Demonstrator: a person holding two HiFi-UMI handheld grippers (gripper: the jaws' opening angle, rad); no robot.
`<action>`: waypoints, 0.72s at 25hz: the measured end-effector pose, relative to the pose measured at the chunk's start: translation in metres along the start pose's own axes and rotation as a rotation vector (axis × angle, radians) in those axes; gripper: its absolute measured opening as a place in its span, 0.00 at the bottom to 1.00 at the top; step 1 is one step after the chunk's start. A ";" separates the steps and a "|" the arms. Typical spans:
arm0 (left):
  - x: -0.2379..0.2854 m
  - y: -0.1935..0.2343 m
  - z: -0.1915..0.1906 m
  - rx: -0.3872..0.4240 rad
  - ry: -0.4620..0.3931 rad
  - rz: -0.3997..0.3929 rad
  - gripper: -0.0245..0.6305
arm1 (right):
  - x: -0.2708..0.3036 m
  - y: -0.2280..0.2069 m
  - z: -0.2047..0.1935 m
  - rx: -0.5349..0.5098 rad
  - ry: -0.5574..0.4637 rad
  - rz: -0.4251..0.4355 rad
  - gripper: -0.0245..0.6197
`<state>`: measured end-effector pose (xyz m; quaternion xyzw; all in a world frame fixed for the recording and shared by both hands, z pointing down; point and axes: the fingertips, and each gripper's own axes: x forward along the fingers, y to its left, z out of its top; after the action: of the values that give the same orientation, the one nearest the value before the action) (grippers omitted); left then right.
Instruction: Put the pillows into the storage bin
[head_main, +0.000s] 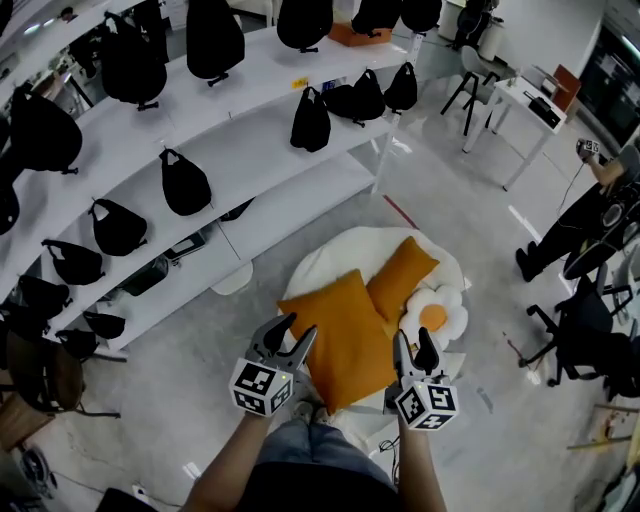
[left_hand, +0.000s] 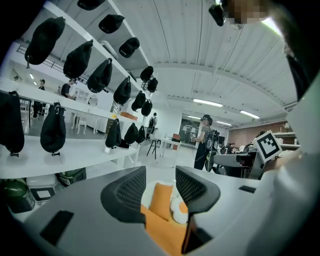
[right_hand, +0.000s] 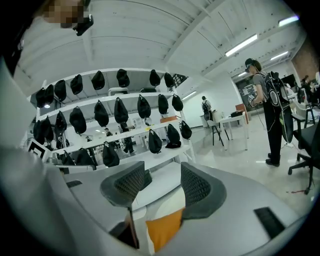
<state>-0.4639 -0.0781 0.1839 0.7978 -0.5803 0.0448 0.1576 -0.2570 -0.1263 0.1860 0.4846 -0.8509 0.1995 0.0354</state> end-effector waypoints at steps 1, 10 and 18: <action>0.004 0.004 0.000 -0.001 0.006 0.002 0.31 | 0.005 -0.003 0.001 0.004 0.001 -0.007 0.36; 0.074 0.050 -0.048 -0.020 0.112 0.039 0.31 | 0.094 -0.055 -0.025 -0.024 0.076 -0.019 0.36; 0.147 0.089 -0.187 -0.141 0.244 0.106 0.33 | 0.177 -0.117 -0.151 -0.102 0.288 0.049 0.36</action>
<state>-0.4789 -0.1804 0.4159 0.7417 -0.5996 0.1089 0.2801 -0.2730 -0.2663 0.4051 0.4275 -0.8578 0.2242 0.1768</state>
